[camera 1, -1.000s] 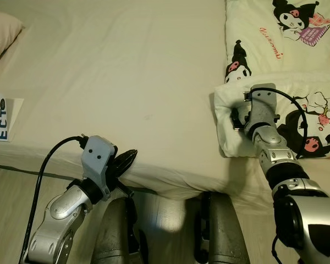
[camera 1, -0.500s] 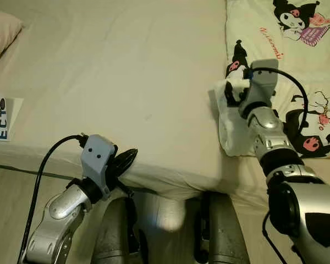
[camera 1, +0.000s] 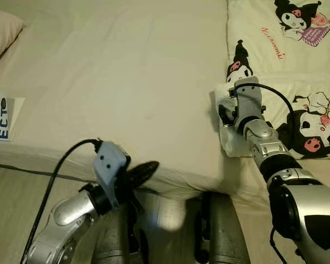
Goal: Clean up the room
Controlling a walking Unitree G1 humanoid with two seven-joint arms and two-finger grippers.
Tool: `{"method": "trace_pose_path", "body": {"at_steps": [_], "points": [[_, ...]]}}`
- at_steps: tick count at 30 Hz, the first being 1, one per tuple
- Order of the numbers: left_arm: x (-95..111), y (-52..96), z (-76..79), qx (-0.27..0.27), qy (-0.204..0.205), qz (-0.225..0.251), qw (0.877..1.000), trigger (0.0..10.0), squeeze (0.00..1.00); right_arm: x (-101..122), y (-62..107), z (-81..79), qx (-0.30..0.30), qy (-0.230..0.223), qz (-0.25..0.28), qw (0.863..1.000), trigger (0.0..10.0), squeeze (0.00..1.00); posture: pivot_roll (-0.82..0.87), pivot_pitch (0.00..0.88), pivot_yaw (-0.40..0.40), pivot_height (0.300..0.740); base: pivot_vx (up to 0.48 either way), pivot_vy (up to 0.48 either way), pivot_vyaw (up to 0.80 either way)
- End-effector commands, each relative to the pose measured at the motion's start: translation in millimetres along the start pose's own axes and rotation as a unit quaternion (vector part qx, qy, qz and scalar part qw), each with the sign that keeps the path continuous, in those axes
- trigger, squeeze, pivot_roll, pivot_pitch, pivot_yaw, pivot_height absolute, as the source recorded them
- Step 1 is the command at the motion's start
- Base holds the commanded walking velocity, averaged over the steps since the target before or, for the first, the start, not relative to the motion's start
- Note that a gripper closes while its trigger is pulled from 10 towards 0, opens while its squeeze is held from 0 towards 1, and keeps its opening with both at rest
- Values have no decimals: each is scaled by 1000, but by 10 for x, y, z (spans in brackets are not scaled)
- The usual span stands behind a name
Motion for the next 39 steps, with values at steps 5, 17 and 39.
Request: {"method": "trace_pose_path", "body": {"at_steps": [5, 17, 39], "points": [[-84, 33, 41, -3, 1, -20, 1000, 10000, 0, -292, 51, 23, -9, 58, -51, 997, 9412, 0, 74, 454, 70, 589, 0, 0, 0], [-80, 32, -10, 3, -6, -26, 1000, 10000, 0, -249, 49, 96, -26, 49, -38, 998, 0, 0, 72, 449, 76, 589, 0, 0, 0], [-107, -34, -69, 8, -12, -15, 1000, 10000, 0, 257, 69, 81, -81, -21, 92, 992, 0, 0, 11, 419, 58, 589, 0, 0, 0]]}}
Point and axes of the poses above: a point about 5 cm out from each wrist's last joint towards the gripper, its own y axis pointing back from the gripper into the wrist, its own x axis along the axis of the wrist's last joint, z = x × y, the point moved 5 cm from there along -y, pointing out of the wrist towards the gripper, and after that the axes turned 10 degrees about y, right-handed, at the moved point
